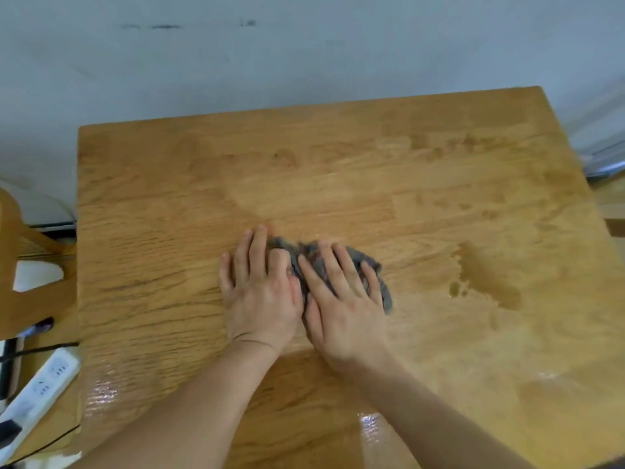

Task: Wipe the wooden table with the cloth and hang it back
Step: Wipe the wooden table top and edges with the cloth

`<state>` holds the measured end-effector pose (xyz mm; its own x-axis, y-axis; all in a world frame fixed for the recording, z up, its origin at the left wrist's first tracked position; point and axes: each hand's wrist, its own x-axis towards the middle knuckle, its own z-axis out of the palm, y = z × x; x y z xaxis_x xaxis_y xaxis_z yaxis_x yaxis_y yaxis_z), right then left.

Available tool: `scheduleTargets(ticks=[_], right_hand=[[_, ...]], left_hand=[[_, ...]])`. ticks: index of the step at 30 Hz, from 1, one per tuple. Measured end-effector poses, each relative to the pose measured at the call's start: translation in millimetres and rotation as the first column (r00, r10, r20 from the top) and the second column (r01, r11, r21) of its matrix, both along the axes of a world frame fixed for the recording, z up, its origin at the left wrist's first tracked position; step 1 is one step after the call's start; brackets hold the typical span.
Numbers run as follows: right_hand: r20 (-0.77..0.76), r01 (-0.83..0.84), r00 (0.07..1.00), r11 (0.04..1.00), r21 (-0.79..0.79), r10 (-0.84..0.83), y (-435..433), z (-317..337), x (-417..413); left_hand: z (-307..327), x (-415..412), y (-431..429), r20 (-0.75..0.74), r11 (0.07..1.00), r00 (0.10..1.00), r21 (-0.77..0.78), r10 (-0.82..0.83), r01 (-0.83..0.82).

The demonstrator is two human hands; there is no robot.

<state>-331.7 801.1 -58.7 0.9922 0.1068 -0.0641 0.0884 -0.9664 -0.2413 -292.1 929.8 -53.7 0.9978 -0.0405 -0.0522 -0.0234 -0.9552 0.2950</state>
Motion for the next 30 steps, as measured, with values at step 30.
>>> scheduleTargets(ticks=[30], right_hand=[[-0.055,0.668,0.744,0.744,0.029,-0.666,-86.4,12.3,-114.5]], left_hand=[[5.3,-83.7,-87.0,-0.073,0.926,0.924,0.004,-0.376,0.377]])
